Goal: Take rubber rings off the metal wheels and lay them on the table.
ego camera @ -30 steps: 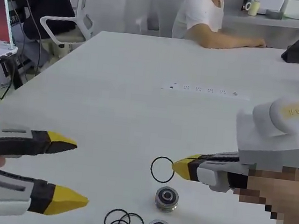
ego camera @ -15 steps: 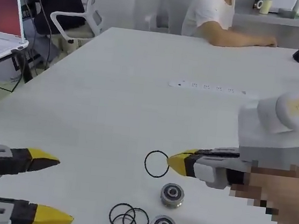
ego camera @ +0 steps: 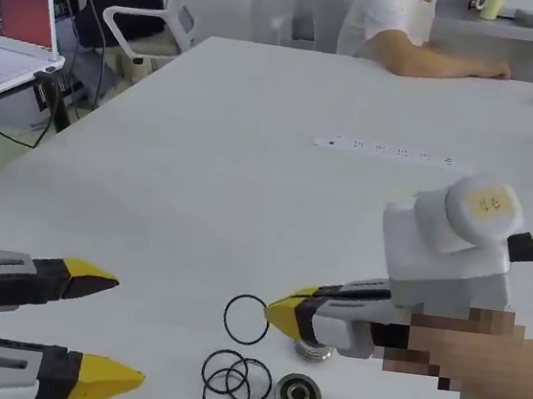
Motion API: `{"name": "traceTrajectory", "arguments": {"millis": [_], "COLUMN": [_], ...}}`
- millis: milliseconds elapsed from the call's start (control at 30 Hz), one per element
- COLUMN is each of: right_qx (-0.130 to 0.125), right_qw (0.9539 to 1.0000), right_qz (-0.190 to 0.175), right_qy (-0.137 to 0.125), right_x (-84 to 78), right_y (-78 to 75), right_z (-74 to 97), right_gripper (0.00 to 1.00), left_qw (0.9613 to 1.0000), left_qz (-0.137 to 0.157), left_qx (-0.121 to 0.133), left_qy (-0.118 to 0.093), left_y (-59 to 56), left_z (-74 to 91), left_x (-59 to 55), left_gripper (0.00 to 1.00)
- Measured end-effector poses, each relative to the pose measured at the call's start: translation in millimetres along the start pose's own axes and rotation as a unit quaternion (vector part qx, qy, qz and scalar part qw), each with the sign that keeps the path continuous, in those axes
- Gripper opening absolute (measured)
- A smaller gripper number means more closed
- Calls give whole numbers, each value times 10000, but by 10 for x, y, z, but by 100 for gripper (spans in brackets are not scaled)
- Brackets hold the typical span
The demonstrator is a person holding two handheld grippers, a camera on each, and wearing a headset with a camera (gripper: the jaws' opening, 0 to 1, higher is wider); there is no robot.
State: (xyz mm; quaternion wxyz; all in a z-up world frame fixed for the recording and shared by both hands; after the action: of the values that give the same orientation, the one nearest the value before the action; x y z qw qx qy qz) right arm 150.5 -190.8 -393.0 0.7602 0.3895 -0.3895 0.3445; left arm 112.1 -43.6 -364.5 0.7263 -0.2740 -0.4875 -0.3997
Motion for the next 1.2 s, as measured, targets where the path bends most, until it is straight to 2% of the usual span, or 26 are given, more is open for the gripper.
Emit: {"name": "traceTrajectory", "arguments": {"millis": [133,267,367,533,667,1133,1200], "right_qx": [96,165,96,1,-70,-307,-330], "right_qw": [9998,9987,9981,9974,9973,9975,9974], "right_qz": [5,-50,-113,-151,-128,-39,-51], "right_qy": [198,471,606,707,717,637,646], "right_x": [-101,-269,-354,-434,-454,-434,-442], "right_y": [27,36,1,-53,-69,-160,-168], "right_z": [-68,-133,-160,-184,-191,-196,-195], "right_gripper": [0,0,0,0,0,0,3], "left_qw": [10000,9999,9998,9998,9997,9997,9997], "left_qz": [22,-37,-42,116,156,172,183], "left_qx": [-59,-128,-169,-163,-134,-154,-148], "left_qy": [-11,69,43,-86,-129,-62,-56], "left_y": [-19,-42,-56,-47,-37,-40,-34], "left_z": [-12,-28,-31,-30,-26,-28,-26], "left_x": [-8,-28,-22,-4,-3,-26,-32], "left_gripper": [60,65,66,68,68,67,67]}}
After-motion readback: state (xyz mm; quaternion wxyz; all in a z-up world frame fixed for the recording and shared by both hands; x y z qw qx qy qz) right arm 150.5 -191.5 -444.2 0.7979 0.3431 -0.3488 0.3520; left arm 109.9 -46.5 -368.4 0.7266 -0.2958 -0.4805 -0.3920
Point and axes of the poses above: the centre of the closed fingertips' face, and the gripper's own axes: z roughly backward along the fingers, y roughly to its left, x roughly out of its top, the point moved 4 cm from there along z, roughly backward along the fingers, and after that the axes turned 8 degrees about -y, right-handed, at the moved point
